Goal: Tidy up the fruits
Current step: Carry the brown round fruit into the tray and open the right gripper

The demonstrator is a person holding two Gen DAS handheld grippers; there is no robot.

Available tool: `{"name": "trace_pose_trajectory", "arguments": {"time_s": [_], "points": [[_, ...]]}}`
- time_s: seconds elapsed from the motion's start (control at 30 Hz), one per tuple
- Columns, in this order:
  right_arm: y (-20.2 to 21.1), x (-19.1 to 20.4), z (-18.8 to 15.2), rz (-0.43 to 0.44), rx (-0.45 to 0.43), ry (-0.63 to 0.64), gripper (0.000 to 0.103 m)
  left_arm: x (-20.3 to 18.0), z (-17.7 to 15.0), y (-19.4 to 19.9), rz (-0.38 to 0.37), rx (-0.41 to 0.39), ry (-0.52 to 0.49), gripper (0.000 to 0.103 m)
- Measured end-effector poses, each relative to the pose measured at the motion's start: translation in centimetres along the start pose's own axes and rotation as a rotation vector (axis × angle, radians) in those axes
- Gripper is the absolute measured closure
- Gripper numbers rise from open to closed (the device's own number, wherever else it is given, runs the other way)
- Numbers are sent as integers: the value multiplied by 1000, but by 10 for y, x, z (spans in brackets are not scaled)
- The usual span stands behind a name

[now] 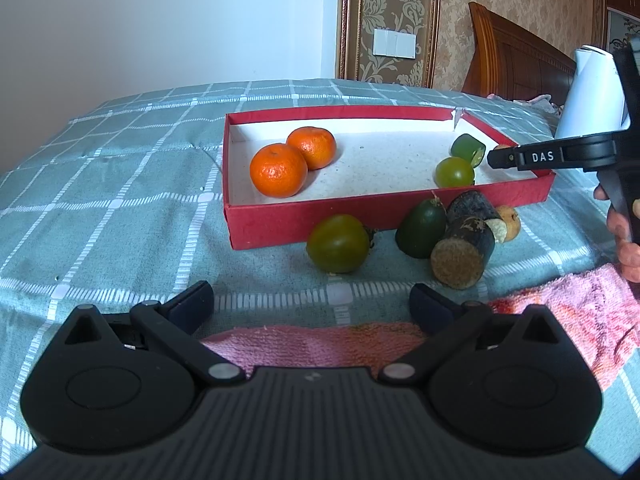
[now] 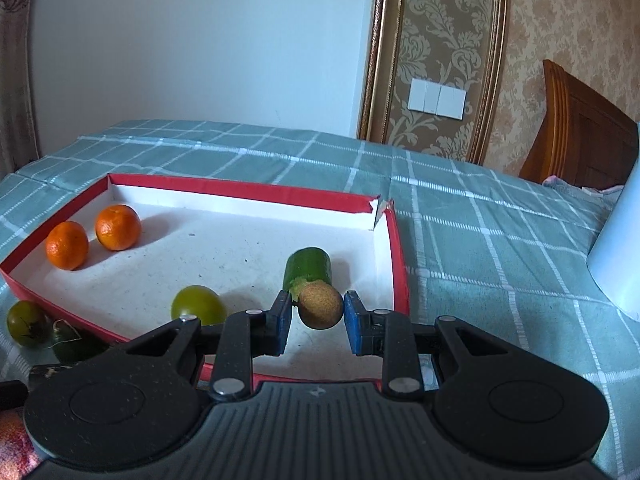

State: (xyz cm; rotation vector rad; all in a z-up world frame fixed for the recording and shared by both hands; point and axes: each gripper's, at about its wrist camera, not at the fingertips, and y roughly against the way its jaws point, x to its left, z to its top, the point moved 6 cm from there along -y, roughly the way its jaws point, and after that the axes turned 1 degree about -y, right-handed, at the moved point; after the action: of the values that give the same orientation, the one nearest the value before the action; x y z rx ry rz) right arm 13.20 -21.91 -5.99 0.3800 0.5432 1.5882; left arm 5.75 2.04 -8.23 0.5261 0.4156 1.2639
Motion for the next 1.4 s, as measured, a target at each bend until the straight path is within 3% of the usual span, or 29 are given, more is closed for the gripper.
{"name": "trace_pose_trajectory", "arguments": {"time_s": [0.37, 0.87, 1.0, 1.17, 1.23, 1.4], "points": [[-15, -2, -6, -1, 56, -31, 75, 0, 0, -1, 2, 1, -3, 0], [-18, -3, -7, -1, 58, -49, 75, 0, 0, -2, 4, 3, -6, 0], [-18, -3, -8, -9, 55, -53, 71, 1, 0, -1, 4, 3, -7, 0], [-13, -1, -9, 6, 31, -46, 47, 1, 0, -1, 6, 3, -7, 0], [-7, 2, -9, -11, 3, -19, 25, 0, 0, -1, 9, 3, -7, 0], [1, 4, -10, -32, -24, 5, 22, 3, -1, -1, 9, 3, -7, 0]]}}
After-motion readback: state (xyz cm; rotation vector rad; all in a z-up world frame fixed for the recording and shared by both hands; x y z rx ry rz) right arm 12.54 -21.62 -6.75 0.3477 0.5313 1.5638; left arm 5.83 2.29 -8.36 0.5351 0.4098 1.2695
